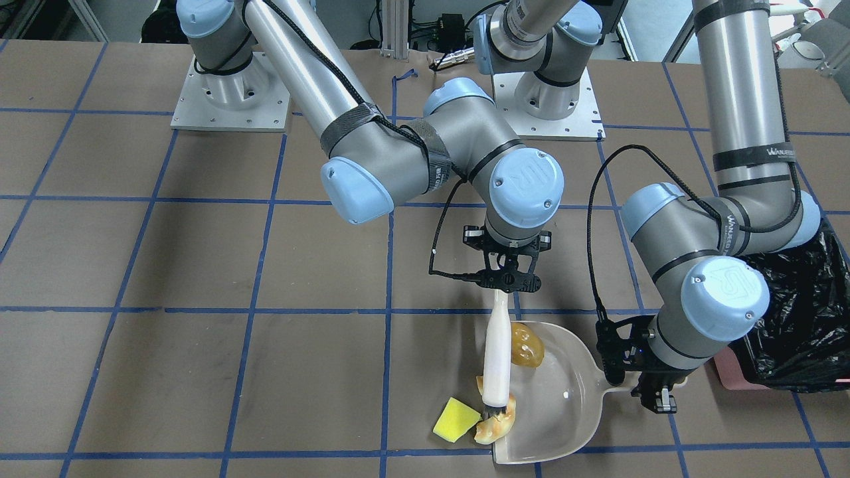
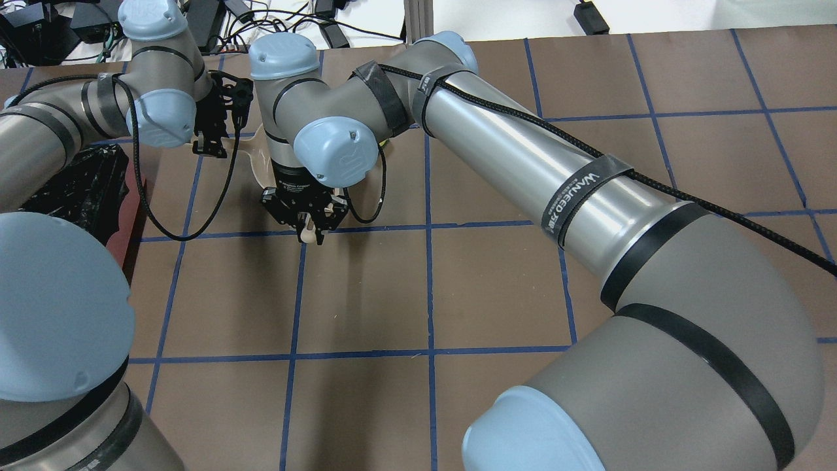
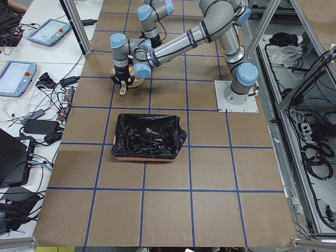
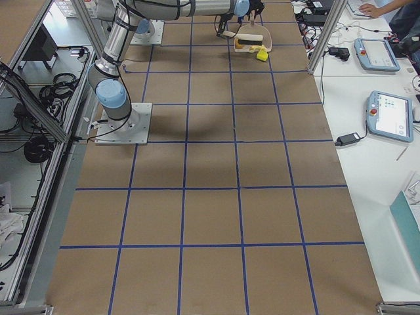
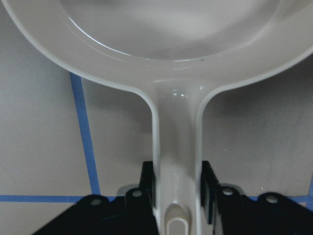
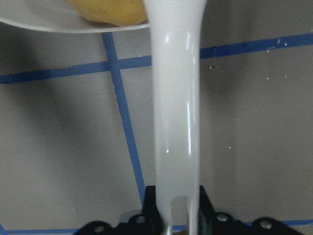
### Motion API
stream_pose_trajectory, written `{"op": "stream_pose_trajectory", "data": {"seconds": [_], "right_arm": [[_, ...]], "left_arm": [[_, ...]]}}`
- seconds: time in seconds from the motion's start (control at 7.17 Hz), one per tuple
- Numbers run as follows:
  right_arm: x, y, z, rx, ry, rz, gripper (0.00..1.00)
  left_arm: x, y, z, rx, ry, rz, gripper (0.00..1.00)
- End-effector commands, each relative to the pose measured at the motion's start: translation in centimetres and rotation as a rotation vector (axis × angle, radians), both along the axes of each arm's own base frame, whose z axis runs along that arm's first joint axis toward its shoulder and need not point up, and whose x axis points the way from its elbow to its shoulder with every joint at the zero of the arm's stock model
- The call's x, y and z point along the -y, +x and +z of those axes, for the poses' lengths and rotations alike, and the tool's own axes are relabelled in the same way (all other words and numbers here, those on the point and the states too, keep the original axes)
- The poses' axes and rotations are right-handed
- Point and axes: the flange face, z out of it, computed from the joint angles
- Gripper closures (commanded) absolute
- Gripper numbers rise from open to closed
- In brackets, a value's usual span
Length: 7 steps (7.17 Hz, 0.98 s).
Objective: Sweep and dump trash into bin
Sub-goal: 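Sweep the orange peel and sponge into the dustpan with the brush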
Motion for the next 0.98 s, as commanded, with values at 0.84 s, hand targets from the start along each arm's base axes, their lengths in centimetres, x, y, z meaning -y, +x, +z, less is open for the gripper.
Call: {"op": "stream_pose_trajectory", "data": {"seconds": [0.84], "right_arm": [[4.7,-9.3,-4.6,-0.263,0.068,0.052,1.00]], "left_arm": [[0.0,0.0,0.0,-0.001,0.000,0.002,0.76]]}}
